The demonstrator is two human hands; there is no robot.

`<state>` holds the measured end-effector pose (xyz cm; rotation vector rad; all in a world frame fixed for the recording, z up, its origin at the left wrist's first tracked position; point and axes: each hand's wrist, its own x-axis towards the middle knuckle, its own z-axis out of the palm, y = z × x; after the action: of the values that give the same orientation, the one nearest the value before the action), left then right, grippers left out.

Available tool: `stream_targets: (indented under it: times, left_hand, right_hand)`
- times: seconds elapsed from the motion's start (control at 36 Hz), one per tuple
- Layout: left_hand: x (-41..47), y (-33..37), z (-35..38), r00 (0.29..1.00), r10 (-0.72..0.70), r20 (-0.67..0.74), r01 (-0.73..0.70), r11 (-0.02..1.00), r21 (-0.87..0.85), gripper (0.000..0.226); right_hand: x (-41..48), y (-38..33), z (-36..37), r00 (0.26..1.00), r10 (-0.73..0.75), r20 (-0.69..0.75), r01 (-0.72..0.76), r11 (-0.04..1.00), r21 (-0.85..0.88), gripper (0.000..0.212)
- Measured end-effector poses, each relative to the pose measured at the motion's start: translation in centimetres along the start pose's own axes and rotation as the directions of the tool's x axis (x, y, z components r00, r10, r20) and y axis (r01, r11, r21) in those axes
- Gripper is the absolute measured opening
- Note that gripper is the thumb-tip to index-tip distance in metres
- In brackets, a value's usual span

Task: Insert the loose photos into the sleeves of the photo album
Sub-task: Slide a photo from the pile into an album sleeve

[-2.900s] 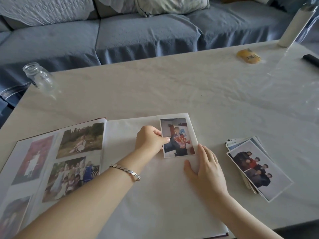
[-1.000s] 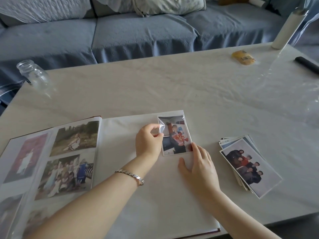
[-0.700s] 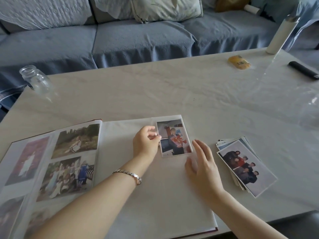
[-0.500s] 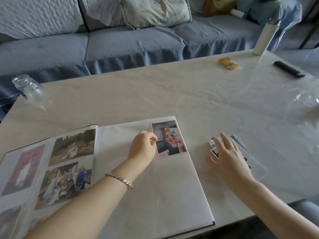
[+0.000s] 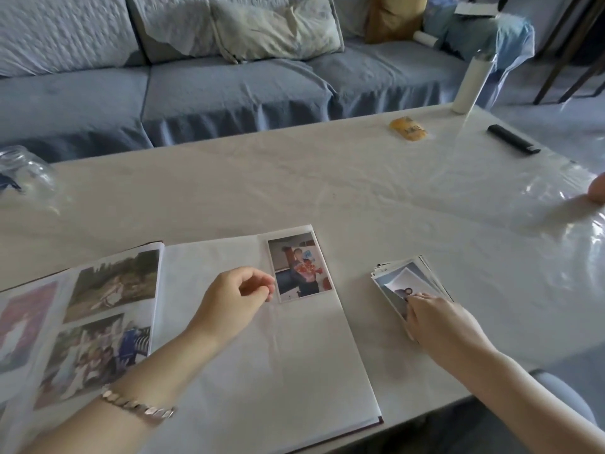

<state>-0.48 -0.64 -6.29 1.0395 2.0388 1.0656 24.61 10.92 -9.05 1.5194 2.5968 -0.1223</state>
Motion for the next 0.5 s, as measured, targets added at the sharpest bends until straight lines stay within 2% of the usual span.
stream_targets:
  times: [0.06,0.11,0.17,0.19,0.25,0.28,0.33,0.36,0.42,0.47,0.5]
  left_hand:
    - [-0.4,0.3,0.1,0.998,-0.056,0.035,0.058,0.997,-0.053,0.028]
    - [-0.9,1.0,0.2,0.981,-0.164,0.107,0.179,0.973,-0.144,0.019]
    - [-1.4,2.1,0.3,0.922,-0.293,0.254,0.364,0.880,-0.305,0.015]
    - [-1.6,2.6,0.3,0.883,-0.324,0.340,0.442,0.819,-0.366,0.021]
    - [-1.9,3.3,0.4,0.823,-0.334,0.460,0.533,0.733,-0.423,0.033]
    - [-2.0,3.5,0.5,0.812,-0.332,0.479,0.551,0.706,-0.444,0.035]
    - [-2.1,3.4,0.7,0.839,-0.340,0.424,0.529,0.692,-0.492,0.030]
    - [-2.1,3.2,0.7,0.868,-0.348,0.353,0.490,0.711,-0.505,0.024]
    - [-2.0,2.4,0.4,0.920,-0.346,0.185,0.392,0.800,-0.453,0.014]
    - [-1.8,1.5,-0.5,0.953,-0.297,0.056,0.296,0.882,-0.366,0.018]
    - [-1.8,1.2,-1.0,0.964,-0.266,0.010,0.254,0.909,-0.331,0.020]
  right_hand:
    - [-0.1,-0.2,-0.4,0.990,-0.047,-0.130,0.040,0.998,-0.049,0.014]
    - [-0.2,-0.3,-0.4,0.925,-0.117,-0.362,0.134,0.991,0.022,0.030]
    - [-0.6,-1.4,-0.6,0.822,-0.162,-0.546,0.262,0.959,0.109,0.019]
    - [-0.7,-2.1,-0.8,0.769,-0.213,-0.602,0.339,0.935,0.102,0.011]
    - [-1.1,-4.1,-1.6,0.699,-0.338,-0.630,0.495,0.864,0.086,0.030]
    - [-1.2,-5.1,-1.9,0.659,-0.413,-0.629,0.573,0.817,0.064,0.030]
    - [-1.1,-6.8,-1.9,0.576,-0.542,-0.611,0.694,0.720,0.015,0.025]
    - [-1.0,-7.6,-1.8,0.562,-0.587,-0.583,0.733,0.680,0.021,0.026]
    - [-0.7,-8.9,-2.1,0.597,-0.632,-0.495,0.757,0.648,0.085,0.036]
    - [-0.5,-9.8,-2.4,0.705,-0.576,-0.414,0.703,0.643,0.302,0.055]
    - [-0.5,-10.2,-2.9,0.781,-0.492,-0.386,0.624,0.641,0.446,0.060]
